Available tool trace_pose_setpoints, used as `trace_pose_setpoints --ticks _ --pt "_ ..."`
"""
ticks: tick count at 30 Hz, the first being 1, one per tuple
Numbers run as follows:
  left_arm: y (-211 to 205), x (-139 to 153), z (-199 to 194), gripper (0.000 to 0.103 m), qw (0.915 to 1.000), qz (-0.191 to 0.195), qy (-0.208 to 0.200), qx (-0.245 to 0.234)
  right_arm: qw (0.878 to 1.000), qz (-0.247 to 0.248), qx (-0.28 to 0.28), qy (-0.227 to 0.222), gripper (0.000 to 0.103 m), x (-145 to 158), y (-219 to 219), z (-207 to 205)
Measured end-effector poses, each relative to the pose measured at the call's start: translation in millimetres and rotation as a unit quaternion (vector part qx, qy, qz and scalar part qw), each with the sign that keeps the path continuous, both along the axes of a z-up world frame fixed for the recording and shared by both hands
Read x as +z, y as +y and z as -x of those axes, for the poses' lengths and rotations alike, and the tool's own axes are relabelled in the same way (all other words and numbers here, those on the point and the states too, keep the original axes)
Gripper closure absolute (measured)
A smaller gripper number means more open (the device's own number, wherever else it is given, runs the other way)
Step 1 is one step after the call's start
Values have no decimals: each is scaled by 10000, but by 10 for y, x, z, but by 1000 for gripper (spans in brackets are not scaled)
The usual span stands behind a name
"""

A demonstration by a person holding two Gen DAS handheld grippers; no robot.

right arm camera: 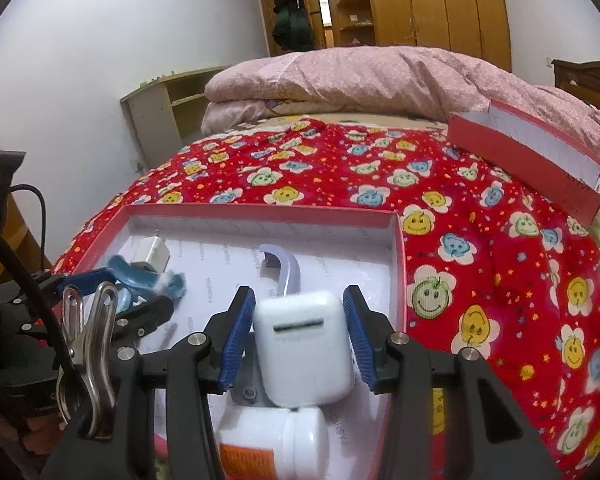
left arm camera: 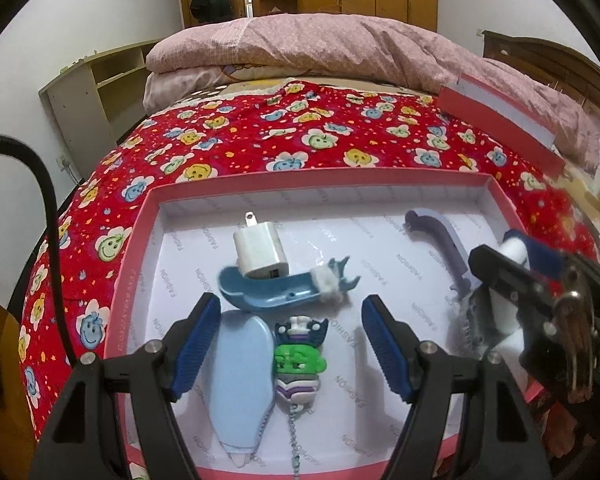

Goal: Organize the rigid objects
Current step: 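Carry the earbud case and clamp into the tray and open both grippers, then lift both grippers out of the tray back over the remaining items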

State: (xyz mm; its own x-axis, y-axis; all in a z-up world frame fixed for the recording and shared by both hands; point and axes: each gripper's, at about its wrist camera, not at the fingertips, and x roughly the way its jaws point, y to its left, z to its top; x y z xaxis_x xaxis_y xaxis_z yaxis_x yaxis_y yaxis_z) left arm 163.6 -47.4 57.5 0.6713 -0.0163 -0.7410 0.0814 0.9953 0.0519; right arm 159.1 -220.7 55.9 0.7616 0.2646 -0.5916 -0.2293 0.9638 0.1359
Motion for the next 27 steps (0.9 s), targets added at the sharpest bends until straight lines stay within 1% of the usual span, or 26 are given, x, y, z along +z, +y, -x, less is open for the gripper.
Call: trace_pose_setpoints --ticks 1,3,14,22,27 --pt "4 4 3 27 10000 -3 6 16 10000 29 -20 -52 47 11 3 10" --pt "14 18 12 27 10000 -3 1 51 9999 64 -50 -152 45 35 7 33" --pt "106 148 147 27 9998 72 -83 155 9991 -199 141 -345 45 168 4 140" --pt "189 224 277 27 9996 185 -66 224 9987 -190 312 -341 45 275 63 290" --pt "200 258 384 27 9997 168 -87 182 9983 -103 441 -363 45 343 124 434"
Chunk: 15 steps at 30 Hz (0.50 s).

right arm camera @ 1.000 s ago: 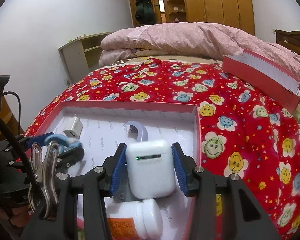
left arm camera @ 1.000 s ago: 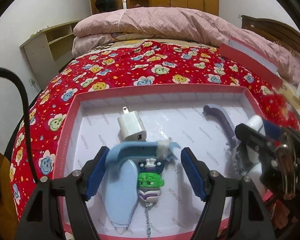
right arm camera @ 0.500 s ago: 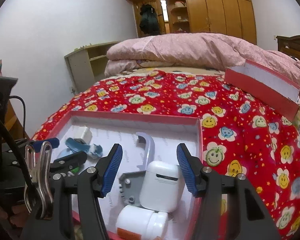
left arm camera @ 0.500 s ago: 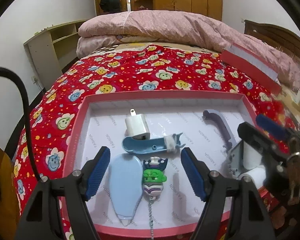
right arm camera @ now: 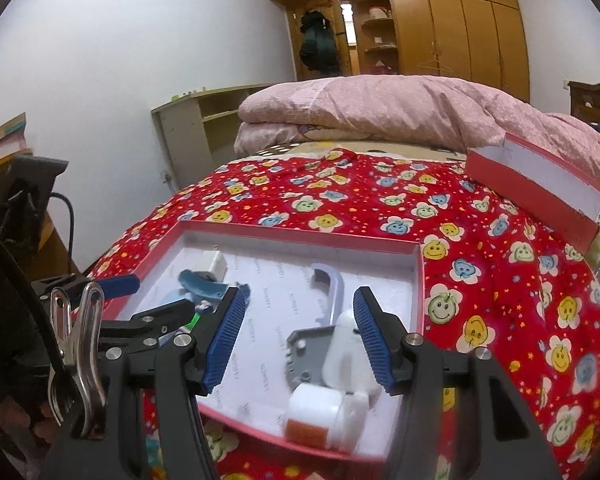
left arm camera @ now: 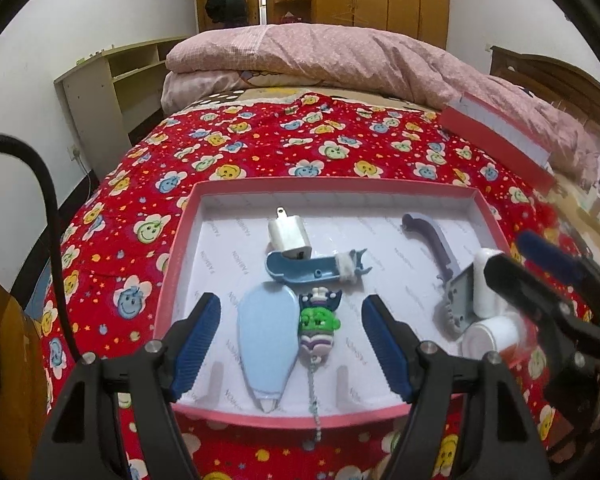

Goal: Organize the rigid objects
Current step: 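Lift both grippers out of the tray back over the remaining items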

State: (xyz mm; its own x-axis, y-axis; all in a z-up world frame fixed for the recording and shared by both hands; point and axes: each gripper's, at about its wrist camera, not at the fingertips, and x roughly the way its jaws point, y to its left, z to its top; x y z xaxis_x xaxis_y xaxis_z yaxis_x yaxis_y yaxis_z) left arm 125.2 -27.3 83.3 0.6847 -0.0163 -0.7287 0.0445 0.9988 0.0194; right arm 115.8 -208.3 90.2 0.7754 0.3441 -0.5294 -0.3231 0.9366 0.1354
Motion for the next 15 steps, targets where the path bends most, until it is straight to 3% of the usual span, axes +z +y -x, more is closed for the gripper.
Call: trace_pose_setpoints --ticks 15 --pt "119 42 354 27 9999 69 79 -25 9996 52 145 255 45 -71 57 420"
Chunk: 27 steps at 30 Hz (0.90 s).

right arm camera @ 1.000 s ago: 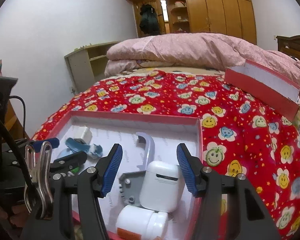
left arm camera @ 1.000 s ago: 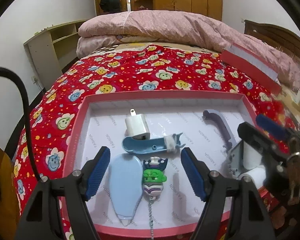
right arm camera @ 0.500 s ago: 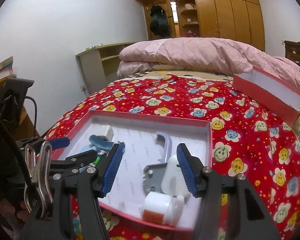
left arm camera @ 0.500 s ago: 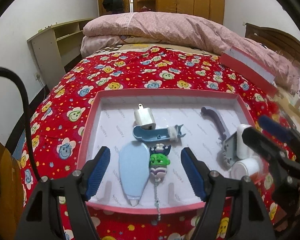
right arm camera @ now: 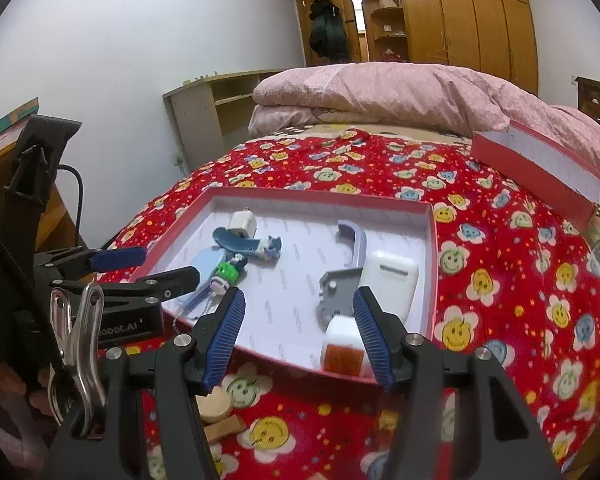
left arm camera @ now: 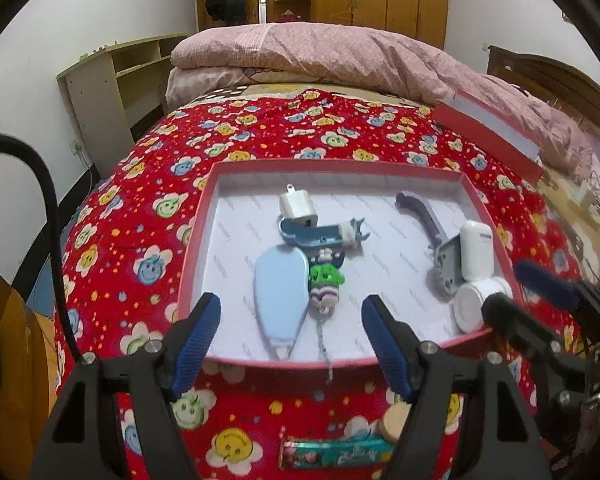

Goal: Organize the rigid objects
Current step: 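Lift both grippers out of the tray back over the remaining items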

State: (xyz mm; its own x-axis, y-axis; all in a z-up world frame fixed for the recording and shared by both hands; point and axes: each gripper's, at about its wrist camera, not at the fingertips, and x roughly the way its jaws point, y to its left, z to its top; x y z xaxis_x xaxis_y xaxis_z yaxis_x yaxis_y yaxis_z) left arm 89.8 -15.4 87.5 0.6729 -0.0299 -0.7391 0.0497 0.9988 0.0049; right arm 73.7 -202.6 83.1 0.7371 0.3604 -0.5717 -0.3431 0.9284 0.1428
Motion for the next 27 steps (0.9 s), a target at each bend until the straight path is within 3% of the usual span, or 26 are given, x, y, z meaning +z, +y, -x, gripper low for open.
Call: trace_pose_setpoints --ticks 13,27 --pt "127 -38 365 27 9999 124 74 60 9996 16 -262 93 45 -16 -122 304" --pt "155 -247 603 23 9986 334 395 -111 9984 293 -185 449 45 -285 -103 583"
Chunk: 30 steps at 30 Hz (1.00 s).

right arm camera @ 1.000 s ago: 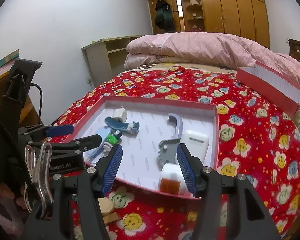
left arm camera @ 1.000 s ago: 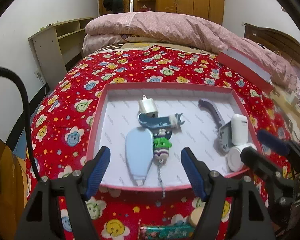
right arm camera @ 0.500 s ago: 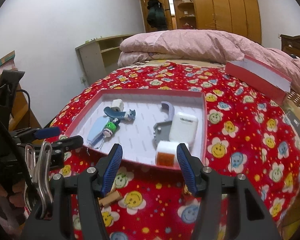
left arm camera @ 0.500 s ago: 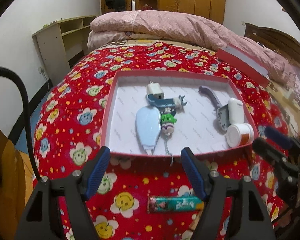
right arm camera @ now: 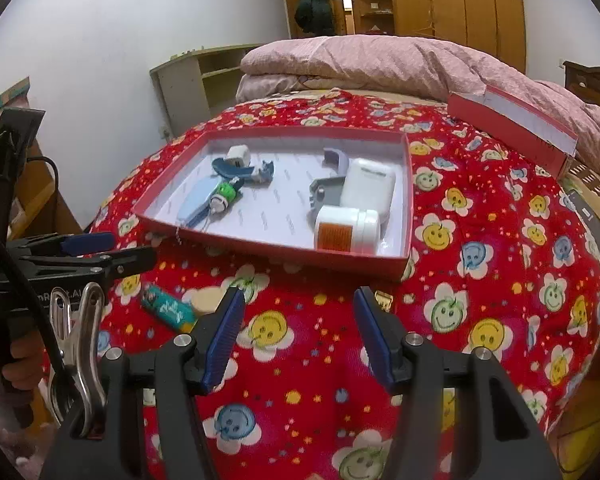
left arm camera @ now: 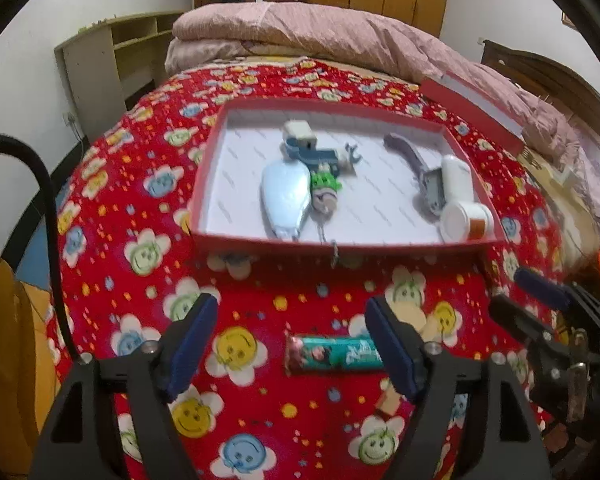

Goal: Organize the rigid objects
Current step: 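Lift both grippers out of the tray back over the remaining items, then lower the left gripper to the teal cartoon tube while the right approaches the wooden blocks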

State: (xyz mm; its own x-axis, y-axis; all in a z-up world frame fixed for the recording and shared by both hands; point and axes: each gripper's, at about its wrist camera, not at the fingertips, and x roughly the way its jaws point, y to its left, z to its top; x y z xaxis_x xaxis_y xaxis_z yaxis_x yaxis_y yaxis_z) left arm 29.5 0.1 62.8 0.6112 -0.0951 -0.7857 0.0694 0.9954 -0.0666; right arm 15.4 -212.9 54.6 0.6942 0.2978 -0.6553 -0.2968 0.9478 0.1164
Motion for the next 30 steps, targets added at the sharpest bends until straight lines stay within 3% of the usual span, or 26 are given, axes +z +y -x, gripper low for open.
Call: trace_pose_setpoints --ticks 21,30 --pt "-307 -351 121 13 9989 -38 375 -281 9991 232 82 349 45 -223 -18 208" --pt "-272 -399 50 7 9991 175 391 -1 9982 103 185 567 45 -369 -68 218"
